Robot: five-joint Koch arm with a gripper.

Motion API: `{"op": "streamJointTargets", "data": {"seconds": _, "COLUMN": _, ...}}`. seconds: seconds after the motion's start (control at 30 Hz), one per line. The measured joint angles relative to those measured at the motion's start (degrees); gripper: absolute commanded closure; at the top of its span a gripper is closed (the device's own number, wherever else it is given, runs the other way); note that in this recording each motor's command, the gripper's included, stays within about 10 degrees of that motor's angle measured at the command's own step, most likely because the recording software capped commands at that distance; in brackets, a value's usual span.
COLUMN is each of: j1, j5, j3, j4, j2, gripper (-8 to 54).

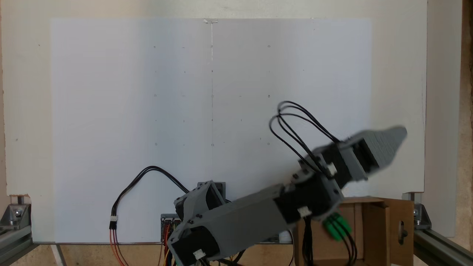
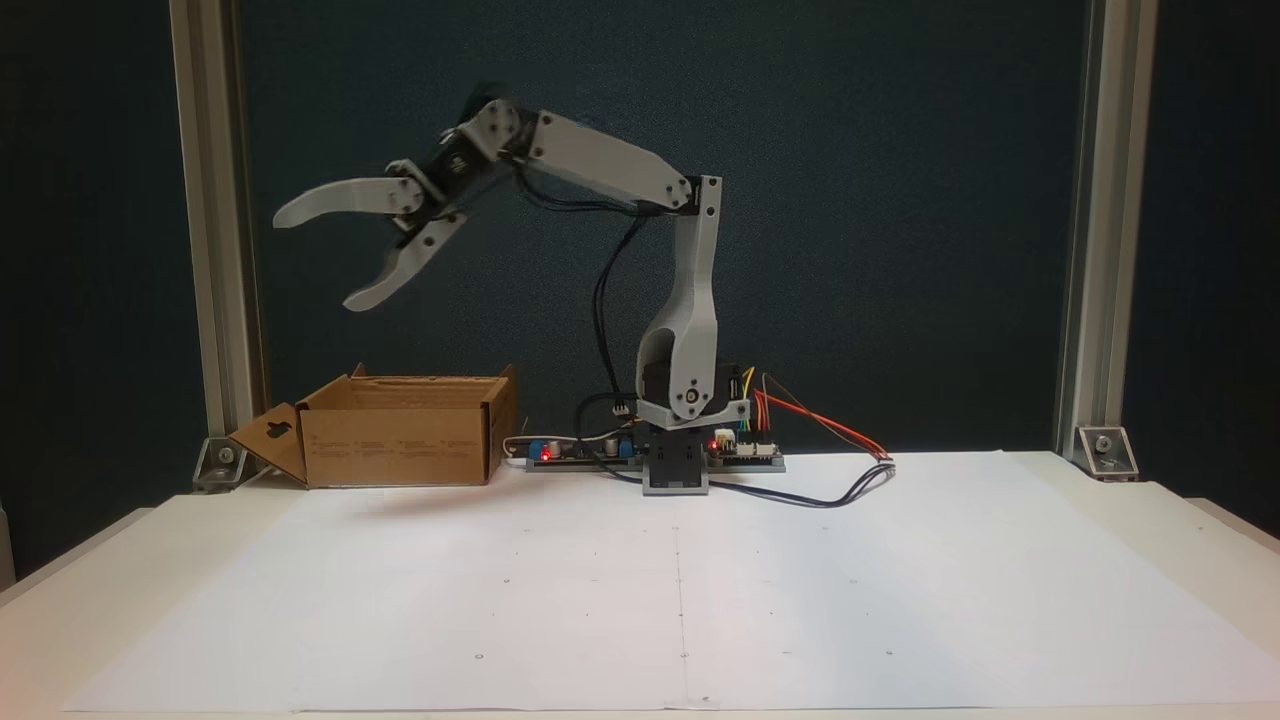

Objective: Grasp a green dice and put it in the bin.

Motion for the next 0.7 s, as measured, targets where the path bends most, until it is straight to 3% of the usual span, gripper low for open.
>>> {"op": "streamJointTargets", "data": {"seconds": 0.4, "j1": -48.69, "j5": 0.7, "j3": 0.26, "j4": -0.18, "j2": 2.81, "gripper": 1.2}}
{"op": "streamJointTargets", "data": {"seconds": 0.7, "j1": -58.8, "j5": 0.7, "j3": 27.33, "j4": -19.16, "j2": 20.74, "gripper": 1.2}}
